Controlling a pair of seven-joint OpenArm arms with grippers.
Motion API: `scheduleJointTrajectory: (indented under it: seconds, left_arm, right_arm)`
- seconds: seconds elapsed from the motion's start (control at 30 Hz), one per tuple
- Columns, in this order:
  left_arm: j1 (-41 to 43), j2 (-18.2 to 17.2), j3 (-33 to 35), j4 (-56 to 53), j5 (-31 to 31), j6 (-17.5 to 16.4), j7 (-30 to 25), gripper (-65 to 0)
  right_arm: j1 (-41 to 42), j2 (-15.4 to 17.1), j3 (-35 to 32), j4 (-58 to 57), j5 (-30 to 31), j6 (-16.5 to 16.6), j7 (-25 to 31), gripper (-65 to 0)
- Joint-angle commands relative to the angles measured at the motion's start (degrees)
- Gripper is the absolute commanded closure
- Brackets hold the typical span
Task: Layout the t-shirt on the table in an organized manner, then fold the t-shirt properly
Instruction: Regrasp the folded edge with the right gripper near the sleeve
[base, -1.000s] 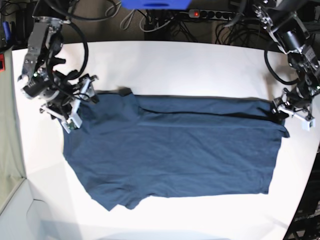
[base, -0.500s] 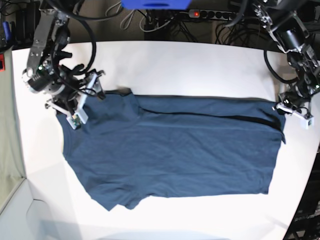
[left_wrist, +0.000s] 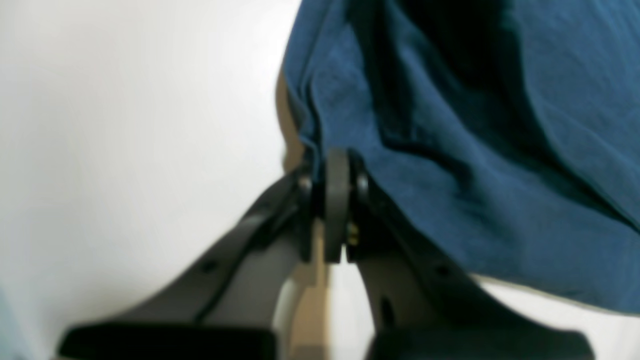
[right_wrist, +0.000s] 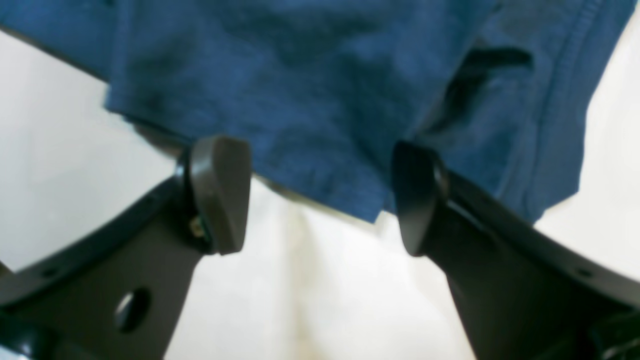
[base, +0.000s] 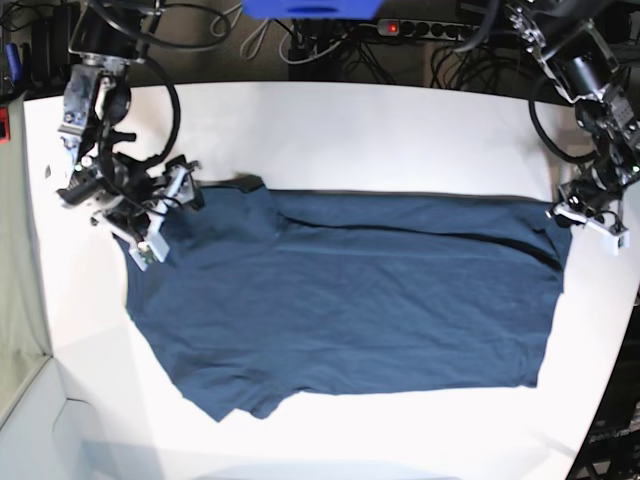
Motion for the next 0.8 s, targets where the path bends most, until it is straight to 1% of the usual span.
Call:
scheduleJointTrajectory:
  seconds: [0.0, 0.3, 0.4, 0.63, 0.77]
  left_arm:
    - [-0.4, -1.0, -0.2, 0.7, 0.1, -0.3, -0.1, -0.1]
    - [-0.4, -1.1, -0.2, 0.7, 0.1, -0.2, -0.1, -0.1]
    - [-0.4, -1.1, -0.1, 0.7, 0.1, -0.2, -0.1, -0.1]
    - [-0.4, -1.0, -0.1, 0.7, 0.1, -0.1, -0.1, -0.1]
    - [-0.4, -1.0, -0.1, 0.7, 0.1, -0.1, -0.1, -0.1]
  right_arm:
    - [1.5, 0.6, 0.1, 0.2, 0.6, -0.2, 1.7, -44.8]
    - [3.8, 1.4, 0.1, -1.2, 0.6, -0.2, 2.1, -44.8]
    - [4.5, 2.5, 0.2, -1.2, 0.6, -0.2, 2.1, -44.8]
    - [5.5, 2.7, 0.2, -1.4, 0.5, -0.2, 2.1, -44.8]
    - [6.8, 2.6, 0.2, -5.8, 0.5, -0.2, 2.1, -44.8]
